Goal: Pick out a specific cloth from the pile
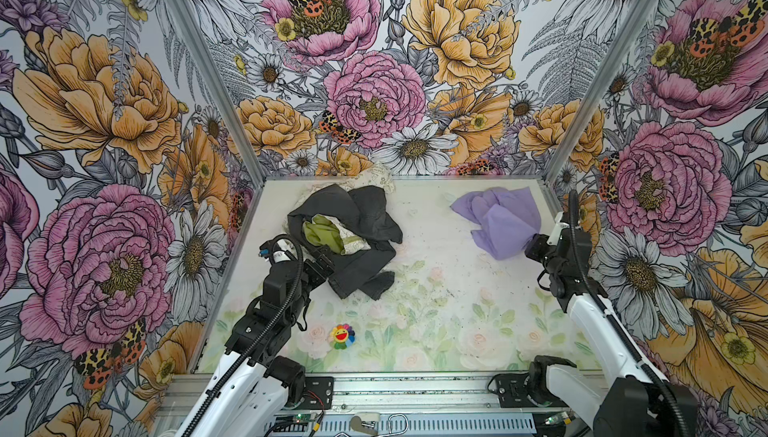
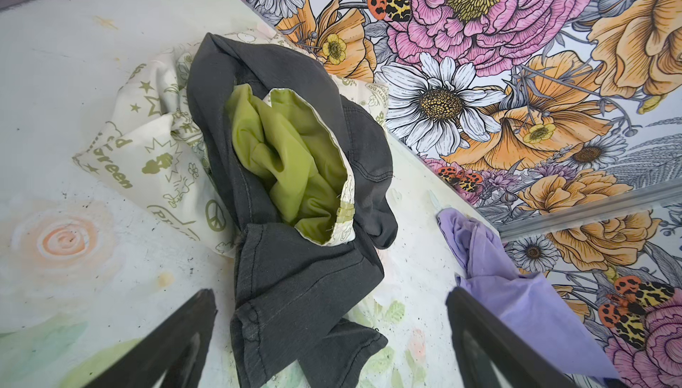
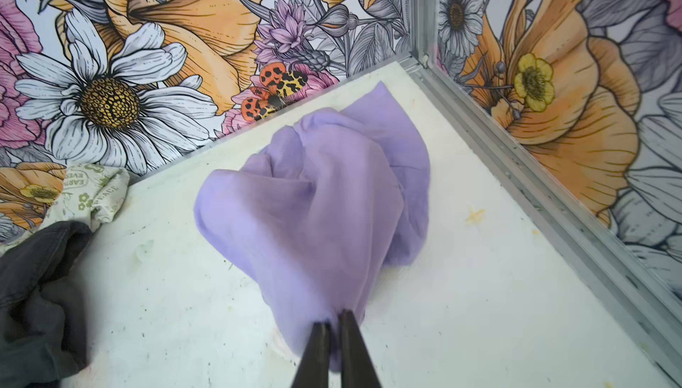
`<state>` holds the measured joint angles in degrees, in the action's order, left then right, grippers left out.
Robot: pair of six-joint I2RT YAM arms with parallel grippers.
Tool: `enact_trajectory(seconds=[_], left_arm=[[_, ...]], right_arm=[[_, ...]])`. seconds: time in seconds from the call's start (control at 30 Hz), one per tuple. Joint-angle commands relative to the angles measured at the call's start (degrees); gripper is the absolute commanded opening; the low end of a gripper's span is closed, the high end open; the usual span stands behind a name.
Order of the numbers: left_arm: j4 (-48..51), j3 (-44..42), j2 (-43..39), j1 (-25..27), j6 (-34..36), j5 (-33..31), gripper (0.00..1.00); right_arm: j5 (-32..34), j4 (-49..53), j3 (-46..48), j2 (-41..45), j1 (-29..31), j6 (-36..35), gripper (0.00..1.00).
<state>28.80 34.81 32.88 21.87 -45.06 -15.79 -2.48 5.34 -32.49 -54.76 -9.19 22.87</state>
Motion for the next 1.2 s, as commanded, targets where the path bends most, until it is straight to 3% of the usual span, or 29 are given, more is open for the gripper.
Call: enact_trajectory(seconds=[0.0,0.13,0.23,0.43,0.53,0.67,0.77,1.1,1.17], left_arm=[[-2.6,0.3,0.7,-0.6,0.8,0.9,0.99],[-3.2,0.4,1.4,-0.7,1.0,1.1,0.99],[-3.7,0.5,1.6,-0.8,1.2,1.2,0.99],[-3.9,0.9,2.0,-1.0,1.7,1.6,0.99],[-3.8,0.6,1.5,-1.0,1.6,1.5,0.99],[-3.7,0.3,0.7,-1.2,1.5,1.6,0.99],[-3.7,0.1,0.4,-1.2,1.6,1.6,0.99],[-3.7,-0.5,0.4,-1.5,1.7,1.6,0.99],[-3.7,-0.7,0.3,-1.5,1.6,1.5,0.99]], right_arm=[[2.8,-0.8,4.0,9.7,0.2,2.4,0.24],[4.0,1.5,7.3,20.4,0.3,3.5,0.53],[3.1,2.1,5.8,22.4,0.2,3.4,0.72],[-6.4,2.1,-4.1,7.9,1.4,0.7,0.85],[-7.7,3.8,-10.0,-2.0,4.9,-3.2,0.86],[-1.7,10.4,-18.2,-14.3,11.2,-9.6,0.87],[0.4,13.8,-22.3,-22.0,12.6,-11.2,0.83],[2.8,20.4,-31.7,-42.1,12.8,-13.5,0.45],[1.9,21.9,-32.4,-44.8,12.8,-13.3,0.41]])
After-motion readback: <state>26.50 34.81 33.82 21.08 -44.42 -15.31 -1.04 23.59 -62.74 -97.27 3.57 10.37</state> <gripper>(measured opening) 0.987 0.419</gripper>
